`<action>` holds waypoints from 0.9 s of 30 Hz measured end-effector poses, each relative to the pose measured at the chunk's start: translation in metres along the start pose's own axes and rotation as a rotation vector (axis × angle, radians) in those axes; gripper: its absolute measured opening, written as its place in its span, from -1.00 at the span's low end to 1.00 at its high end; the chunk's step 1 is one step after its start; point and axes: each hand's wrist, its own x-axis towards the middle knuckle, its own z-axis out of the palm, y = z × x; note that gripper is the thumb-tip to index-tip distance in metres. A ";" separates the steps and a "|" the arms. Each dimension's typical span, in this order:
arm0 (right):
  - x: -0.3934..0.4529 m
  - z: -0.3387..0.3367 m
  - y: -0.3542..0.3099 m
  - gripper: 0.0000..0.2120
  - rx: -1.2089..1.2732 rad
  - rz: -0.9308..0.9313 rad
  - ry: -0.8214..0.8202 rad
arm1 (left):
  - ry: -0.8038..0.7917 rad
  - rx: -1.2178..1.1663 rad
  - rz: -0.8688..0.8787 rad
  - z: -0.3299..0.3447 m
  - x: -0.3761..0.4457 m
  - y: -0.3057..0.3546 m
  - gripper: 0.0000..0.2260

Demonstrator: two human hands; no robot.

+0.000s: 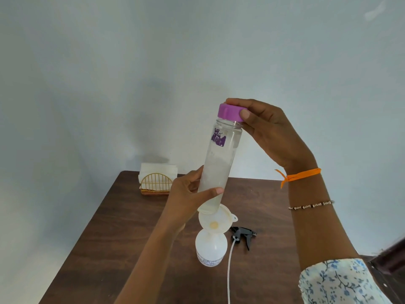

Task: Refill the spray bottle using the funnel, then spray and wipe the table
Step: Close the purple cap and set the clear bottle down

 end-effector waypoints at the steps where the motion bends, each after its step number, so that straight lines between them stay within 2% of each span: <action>1: 0.000 -0.002 -0.002 -0.67 0.014 -0.002 -0.023 | -0.022 -0.015 -0.002 -0.001 0.000 0.001 -0.54; 7: -0.001 -0.007 -0.003 -0.69 0.053 -0.006 -0.035 | -0.133 -0.097 0.002 0.000 -0.001 0.000 -0.56; 13: 0.003 -0.003 0.001 -0.70 0.096 -0.065 0.085 | -0.174 -0.112 0.025 0.001 0.003 0.007 -0.67; 18: 0.005 -0.004 -0.004 -0.70 0.163 -0.095 0.032 | -0.239 -0.144 0.021 -0.004 0.008 0.014 -0.69; 23: 0.011 -0.009 -0.015 -0.75 -0.143 -0.045 0.027 | -0.172 -0.104 0.055 -0.003 0.013 0.015 -0.64; 27: 0.014 -0.001 -0.021 -0.82 -0.316 0.021 0.162 | -0.065 -0.023 0.115 0.003 0.013 0.013 -0.61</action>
